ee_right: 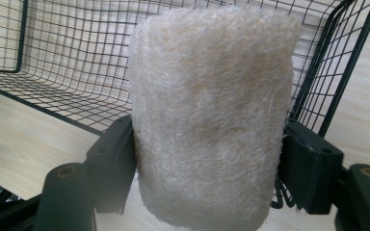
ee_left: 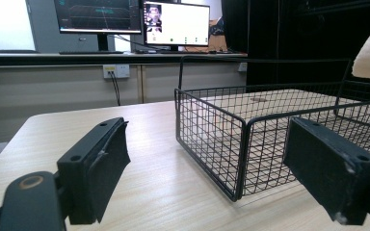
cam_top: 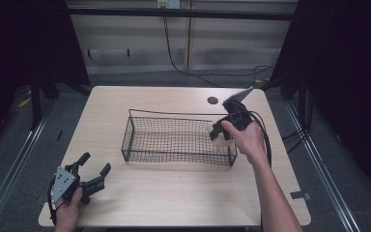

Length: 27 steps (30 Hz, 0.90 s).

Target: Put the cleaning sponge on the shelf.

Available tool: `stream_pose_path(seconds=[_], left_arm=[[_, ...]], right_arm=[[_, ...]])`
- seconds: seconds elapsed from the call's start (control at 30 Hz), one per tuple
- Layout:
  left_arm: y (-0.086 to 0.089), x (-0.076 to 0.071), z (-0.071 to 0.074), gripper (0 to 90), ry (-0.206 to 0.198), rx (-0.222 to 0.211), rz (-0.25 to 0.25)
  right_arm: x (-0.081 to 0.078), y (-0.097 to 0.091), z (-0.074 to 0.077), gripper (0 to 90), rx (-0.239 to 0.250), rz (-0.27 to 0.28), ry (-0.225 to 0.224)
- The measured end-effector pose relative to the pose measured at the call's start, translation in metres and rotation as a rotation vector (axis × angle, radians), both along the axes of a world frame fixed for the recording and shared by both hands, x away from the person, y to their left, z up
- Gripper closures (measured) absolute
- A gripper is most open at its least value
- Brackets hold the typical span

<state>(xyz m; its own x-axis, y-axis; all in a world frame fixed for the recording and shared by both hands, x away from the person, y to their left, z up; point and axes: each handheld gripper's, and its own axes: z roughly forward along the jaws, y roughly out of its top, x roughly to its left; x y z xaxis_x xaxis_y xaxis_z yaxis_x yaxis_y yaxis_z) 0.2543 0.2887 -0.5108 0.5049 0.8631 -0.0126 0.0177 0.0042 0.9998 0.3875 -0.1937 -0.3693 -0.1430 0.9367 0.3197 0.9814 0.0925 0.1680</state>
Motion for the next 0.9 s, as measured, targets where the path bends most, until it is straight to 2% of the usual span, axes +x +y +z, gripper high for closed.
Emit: stream_pose_path(seconds=[0.53,0.9], left_arm=[[0.000,0.000,0.000,15.5,0.000,0.000,-0.001],[0.000,0.000,0.000,15.5,0.000,-0.001,-0.004]], right_arm=[[0.001,0.004,-0.020,28.8,-0.037,-0.061,0.022],[0.002,0.009,-0.032,28.8,-0.093,-0.082,0.046]])
